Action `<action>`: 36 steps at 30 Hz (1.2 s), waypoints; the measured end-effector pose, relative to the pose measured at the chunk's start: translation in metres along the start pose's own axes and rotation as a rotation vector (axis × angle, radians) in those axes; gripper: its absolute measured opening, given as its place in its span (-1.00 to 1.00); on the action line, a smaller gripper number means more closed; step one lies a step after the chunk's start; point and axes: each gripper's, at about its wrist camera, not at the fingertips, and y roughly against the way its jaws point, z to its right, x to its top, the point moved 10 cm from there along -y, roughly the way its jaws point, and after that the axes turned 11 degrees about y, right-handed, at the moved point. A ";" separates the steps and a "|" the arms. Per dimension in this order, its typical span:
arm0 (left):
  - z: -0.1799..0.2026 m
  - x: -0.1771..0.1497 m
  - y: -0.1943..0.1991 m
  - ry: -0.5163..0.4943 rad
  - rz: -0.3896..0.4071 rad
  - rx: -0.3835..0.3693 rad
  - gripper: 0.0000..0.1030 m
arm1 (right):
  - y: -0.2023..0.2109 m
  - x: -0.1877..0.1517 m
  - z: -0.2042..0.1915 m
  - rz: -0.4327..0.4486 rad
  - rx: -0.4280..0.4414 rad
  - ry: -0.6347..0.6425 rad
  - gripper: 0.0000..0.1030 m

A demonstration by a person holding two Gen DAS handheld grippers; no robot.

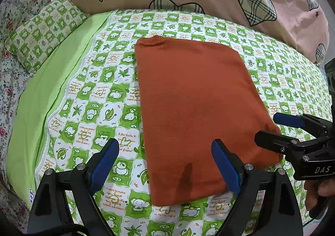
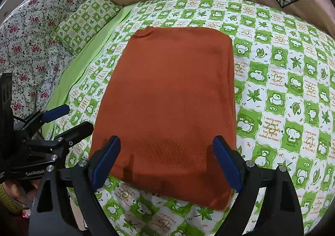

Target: Fold small clothes

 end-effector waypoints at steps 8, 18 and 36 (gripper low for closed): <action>0.001 0.001 -0.001 -0.003 0.000 -0.004 0.75 | 0.000 0.001 -0.001 0.003 0.001 -0.002 0.74; 0.001 0.002 -0.001 -0.003 -0.002 -0.006 0.75 | 0.000 0.001 0.001 0.003 0.001 -0.002 0.74; 0.003 0.004 -0.003 -0.006 -0.003 -0.009 0.76 | 0.000 0.004 0.005 0.010 0.000 -0.007 0.74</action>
